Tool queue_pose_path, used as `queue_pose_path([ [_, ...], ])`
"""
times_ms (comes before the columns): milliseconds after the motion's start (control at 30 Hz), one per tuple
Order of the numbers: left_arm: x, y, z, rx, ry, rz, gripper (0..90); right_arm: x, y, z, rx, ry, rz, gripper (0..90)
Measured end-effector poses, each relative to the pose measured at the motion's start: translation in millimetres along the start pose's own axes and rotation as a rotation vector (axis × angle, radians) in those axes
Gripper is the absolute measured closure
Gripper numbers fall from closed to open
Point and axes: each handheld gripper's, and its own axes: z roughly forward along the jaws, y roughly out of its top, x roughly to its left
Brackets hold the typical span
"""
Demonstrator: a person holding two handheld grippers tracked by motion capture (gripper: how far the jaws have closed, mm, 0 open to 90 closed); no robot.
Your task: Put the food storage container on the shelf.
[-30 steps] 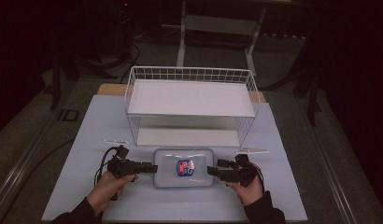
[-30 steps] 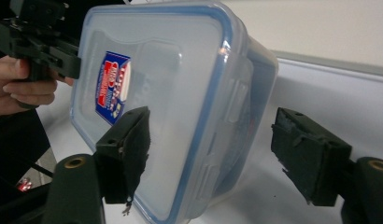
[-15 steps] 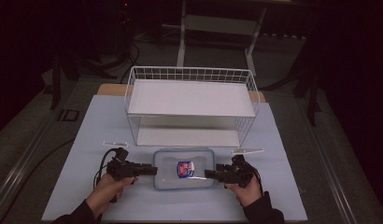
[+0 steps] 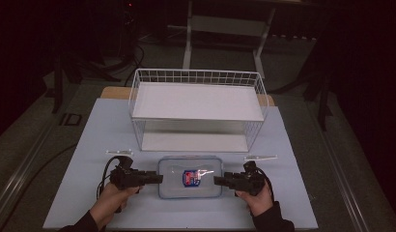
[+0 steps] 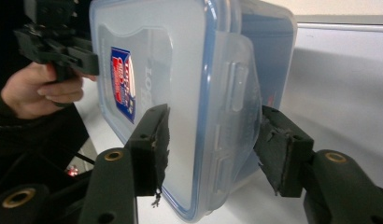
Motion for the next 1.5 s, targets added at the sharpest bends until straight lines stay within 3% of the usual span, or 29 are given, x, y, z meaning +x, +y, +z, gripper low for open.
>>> queue_pose_path([
  [300,-6.8,10.8,2.3,-0.013,0.006,0.021,58.0,-0.2,5.6,-8.9,-0.022,0.004,-0.010,49.3],
  [867,-10.4,47.3,14.9,-0.076,0.039,0.089,57.2,-8.9,38.8,-23.6,-0.087,-0.029,-0.050,48.7],
  [1167,-1.4,55.9,28.4,-0.103,0.050,0.095,56.5,-20.8,49.6,-24.5,-0.111,-0.054,-0.063,48.7],
  [1333,7.9,60.2,36.8,-0.157,0.072,0.080,55.5,-28.2,55.4,-20.8,-0.126,-0.069,-0.062,48.7],
  [1500,11.7,64.5,43.5,-0.178,0.096,0.089,55.1,-39.1,60.5,-17.6,-0.139,-0.072,-0.066,48.7],
])
